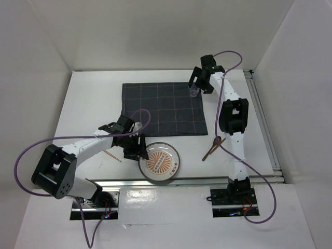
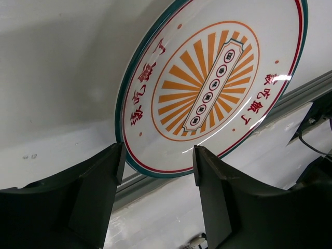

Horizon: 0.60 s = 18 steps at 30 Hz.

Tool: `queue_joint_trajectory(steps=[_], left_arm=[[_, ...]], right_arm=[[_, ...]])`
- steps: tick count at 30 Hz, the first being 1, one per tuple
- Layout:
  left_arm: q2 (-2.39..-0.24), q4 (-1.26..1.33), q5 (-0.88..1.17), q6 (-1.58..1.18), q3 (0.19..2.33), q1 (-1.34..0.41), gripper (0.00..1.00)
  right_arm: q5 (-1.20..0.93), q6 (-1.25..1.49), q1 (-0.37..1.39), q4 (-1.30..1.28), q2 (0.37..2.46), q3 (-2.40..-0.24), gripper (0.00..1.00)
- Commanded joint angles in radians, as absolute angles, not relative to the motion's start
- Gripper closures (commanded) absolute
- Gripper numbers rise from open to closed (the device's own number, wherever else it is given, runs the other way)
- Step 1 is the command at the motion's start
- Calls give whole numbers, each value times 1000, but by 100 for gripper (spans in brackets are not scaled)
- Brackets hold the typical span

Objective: Set the dinner table for one person

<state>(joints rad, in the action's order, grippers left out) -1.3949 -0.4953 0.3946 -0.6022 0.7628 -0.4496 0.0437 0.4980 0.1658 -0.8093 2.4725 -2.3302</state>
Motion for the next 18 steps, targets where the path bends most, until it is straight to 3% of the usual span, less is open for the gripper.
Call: queue_joint_trajectory(steps=[1, 7, 18], left_arm=[[-1407, -477, 379, -578, 762, -460, 29], [-1379, -468, 370, -578, 744, -469, 30], [-1342, -457, 304, -635, 690, -488, 29]], right_arm=[[32, 480, 172, -753, 2335, -2352, 1], [51, 448, 172, -762, 2224, -2352, 1], [41, 420, 181, -719, 1945, -2068, 1]])
